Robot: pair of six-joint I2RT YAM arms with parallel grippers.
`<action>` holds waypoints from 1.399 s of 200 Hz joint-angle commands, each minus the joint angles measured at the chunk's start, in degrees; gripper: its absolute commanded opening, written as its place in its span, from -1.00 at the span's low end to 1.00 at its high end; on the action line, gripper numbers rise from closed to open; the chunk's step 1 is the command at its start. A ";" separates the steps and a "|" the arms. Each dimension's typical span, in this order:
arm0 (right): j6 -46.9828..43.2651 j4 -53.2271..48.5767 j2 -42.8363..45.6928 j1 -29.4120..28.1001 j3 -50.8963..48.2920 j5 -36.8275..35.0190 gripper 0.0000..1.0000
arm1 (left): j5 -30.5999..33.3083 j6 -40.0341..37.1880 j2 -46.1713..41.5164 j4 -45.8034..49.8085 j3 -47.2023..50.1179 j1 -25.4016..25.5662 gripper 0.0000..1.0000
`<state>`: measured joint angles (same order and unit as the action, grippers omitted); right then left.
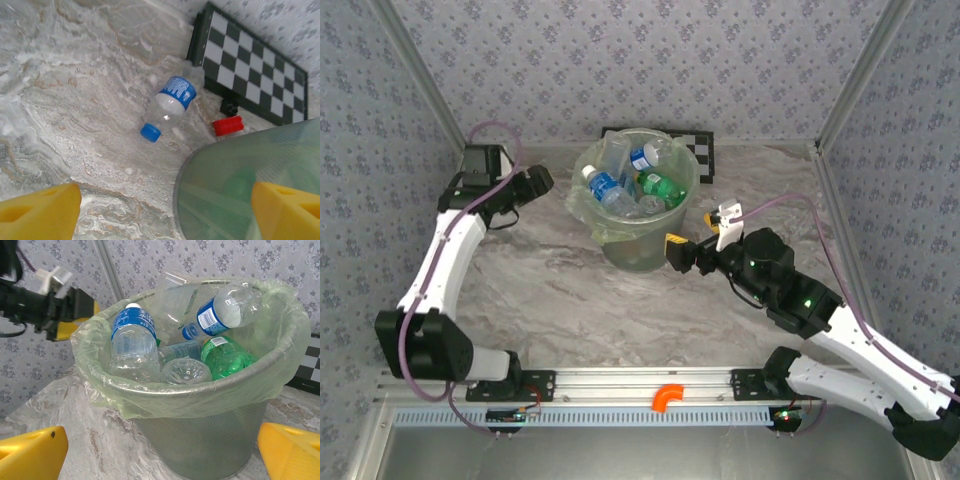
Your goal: Put the plastic bottles in the bin
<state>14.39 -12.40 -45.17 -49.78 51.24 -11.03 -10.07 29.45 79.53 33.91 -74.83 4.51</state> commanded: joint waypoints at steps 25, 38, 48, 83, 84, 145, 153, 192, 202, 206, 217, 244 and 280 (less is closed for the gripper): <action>-1.98 0.33 -0.17 0.05 3.40 3.30 0.99 | -5.93 -2.73 10.71 -4.02 -1.24 -1.28 0.63; -2.06 -1.03 -0.55 0.36 3.88 4.74 0.99 | -7.32 -3.42 13.11 -5.63 -1.35 -1.22 0.60; -1.75 -1.87 -0.92 0.78 4.52 4.84 0.99 | -8.21 -4.40 14.86 -6.85 -1.60 -1.21 0.59; -0.73 -5.51 -2.98 2.39 7.02 9.25 0.99 | -11.61 -7.87 21.52 -10.12 -3.65 -0.96 0.58; -0.66 -5.65 -3.03 2.44 7.11 9.35 0.99 | -11.63 -7.98 21.75 -10.11 -3.79 -0.98 0.58; 0.50 -6.99 -5.09 4.11 8.52 10.94 0.99 | -13.40 -10.83 32.62 -12.17 -10.63 0.21 0.65; 0.60 -7.12 -5.19 4.29 8.55 10.95 0.99 | -13.31 -11.25 34.02 -12.06 -11.71 0.39 0.65; 1.11 -8.14 -5.24 5.40 8.83 9.97 0.99 | -14.23 -12.84 39.06 -12.04 -16.11 1.46 0.67; 1.29 -8.31 -5.42 5.69 8.96 9.90 0.99 | -14.66 -12.93 40.63 -11.64 -17.73 1.56 0.68; 1.34 -8.33 -5.51 5.68 8.94 9.96 0.99 | -14.99 -12.92 41.26 -11.52 -18.42 1.55 0.68; 1.56 -8.49 -5.69 6.00 9.13 9.73 0.99 | -15.33 -13.09 42.99 -10.80 -20.26 1.81 0.70; 1.95 -9.01 -6.25 6.37 9.31 8.90 0.99 | -15.35 -14.02 46.33 -9.40 -23.72 2.73 0.70; 2.39 -9.64 -6.52 6.83 9.91 8.18 0.99 | -14.81 -14.16 49.81 -8.61 -27.55 3.66 0.71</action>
<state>15.70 -21.04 -51.62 -43.44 58.78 -1.69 -24.03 16.88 127.04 23.49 -98.67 7.31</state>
